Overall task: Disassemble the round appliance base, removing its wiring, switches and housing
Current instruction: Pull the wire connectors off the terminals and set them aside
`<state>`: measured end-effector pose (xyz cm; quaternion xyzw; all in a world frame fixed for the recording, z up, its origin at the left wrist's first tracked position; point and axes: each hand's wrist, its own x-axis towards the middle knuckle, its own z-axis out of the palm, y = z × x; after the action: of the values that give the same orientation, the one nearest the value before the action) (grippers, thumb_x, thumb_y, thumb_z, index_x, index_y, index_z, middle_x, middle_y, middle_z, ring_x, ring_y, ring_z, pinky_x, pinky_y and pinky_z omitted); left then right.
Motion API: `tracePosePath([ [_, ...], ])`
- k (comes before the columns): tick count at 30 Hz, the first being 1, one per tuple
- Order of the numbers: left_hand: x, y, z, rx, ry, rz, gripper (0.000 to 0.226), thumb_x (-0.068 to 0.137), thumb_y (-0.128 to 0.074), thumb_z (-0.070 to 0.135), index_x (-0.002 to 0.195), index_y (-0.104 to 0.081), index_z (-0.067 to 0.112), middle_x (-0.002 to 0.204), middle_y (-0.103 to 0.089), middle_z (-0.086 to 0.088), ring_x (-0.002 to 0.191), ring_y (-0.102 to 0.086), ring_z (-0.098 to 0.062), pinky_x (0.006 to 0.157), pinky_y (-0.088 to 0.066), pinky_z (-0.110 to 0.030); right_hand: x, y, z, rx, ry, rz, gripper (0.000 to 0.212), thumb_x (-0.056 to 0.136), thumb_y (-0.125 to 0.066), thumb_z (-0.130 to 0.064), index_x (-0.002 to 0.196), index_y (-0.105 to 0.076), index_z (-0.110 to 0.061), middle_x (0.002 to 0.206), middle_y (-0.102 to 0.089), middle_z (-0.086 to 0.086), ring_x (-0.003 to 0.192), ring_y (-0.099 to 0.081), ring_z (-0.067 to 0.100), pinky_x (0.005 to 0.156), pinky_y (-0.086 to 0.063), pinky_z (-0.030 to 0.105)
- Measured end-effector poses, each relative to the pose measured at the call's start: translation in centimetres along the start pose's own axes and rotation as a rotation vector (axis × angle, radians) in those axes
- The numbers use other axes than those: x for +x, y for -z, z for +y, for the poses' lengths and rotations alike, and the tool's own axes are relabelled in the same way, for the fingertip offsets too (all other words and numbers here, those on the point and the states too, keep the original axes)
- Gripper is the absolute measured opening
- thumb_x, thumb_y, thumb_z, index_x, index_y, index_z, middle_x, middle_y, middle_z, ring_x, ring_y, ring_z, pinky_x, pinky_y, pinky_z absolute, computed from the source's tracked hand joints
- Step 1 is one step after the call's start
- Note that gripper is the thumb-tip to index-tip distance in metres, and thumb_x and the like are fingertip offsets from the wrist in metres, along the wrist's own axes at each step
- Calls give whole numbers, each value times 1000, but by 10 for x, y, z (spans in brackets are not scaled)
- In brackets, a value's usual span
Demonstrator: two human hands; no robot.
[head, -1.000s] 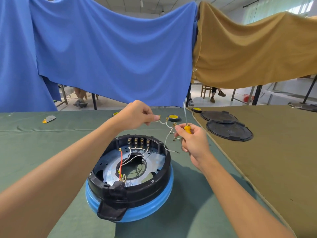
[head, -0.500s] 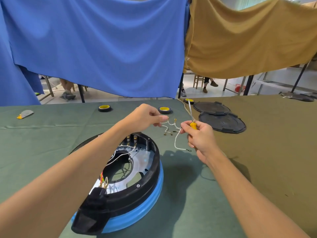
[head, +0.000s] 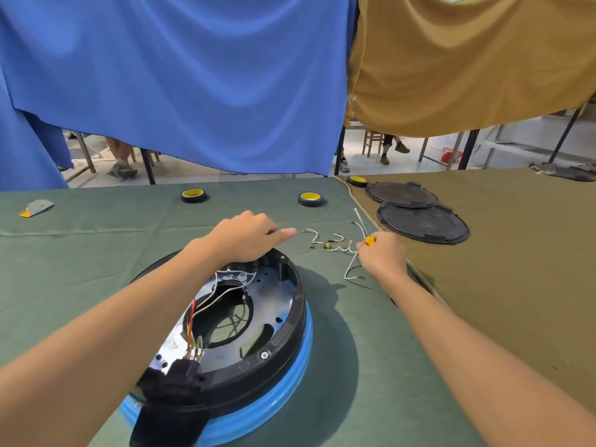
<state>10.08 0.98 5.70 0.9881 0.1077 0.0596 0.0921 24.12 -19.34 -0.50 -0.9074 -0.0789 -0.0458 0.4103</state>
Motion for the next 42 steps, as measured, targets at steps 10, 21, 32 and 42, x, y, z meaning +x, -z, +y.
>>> tracePosePath([
  [10, -37, 21, -46, -52, -4, -67, 55, 95, -38, 61, 93, -66, 14, 82, -65, -4, 83, -58, -24, 81, -48, -39, -22, 4, -22, -205, 145, 37, 29, 93, -57, -38, 110, -50, -16, 95, -56, 5, 87, -52, 28, 68, -38, 33],
  [21, -57, 15, -60, -187, -66, -18, 28, 100, -47, 39, 114, -66, 23, 92, -62, 12, 89, -56, -13, 82, -41, -28, -73, 23, -88, 19, 629, -257, 8, 91, -63, -31, 95, -57, -27, 87, -57, -11, 93, -53, 17, 75, -37, 29],
  [32, -60, 10, -63, -181, -9, 26, 29, 99, -46, 49, 117, -65, 35, 105, -67, 11, 102, -58, -17, 94, -48, -48, -55, 2, -8, -383, 143, -5, 46, 80, -69, -55, 65, -49, -17, 70, -53, -1, 70, -52, 24, 49, -28, 25],
  [42, -62, 10, -60, -142, 13, 39, 34, 99, -42, 50, 123, -61, 35, 109, -66, 10, 102, -55, -17, 87, -45, -39, -54, 13, -6, -434, 121, -27, 28, 83, -61, -21, 60, -46, -16, 80, -61, 10, 81, -57, 34, 58, -37, 30],
])
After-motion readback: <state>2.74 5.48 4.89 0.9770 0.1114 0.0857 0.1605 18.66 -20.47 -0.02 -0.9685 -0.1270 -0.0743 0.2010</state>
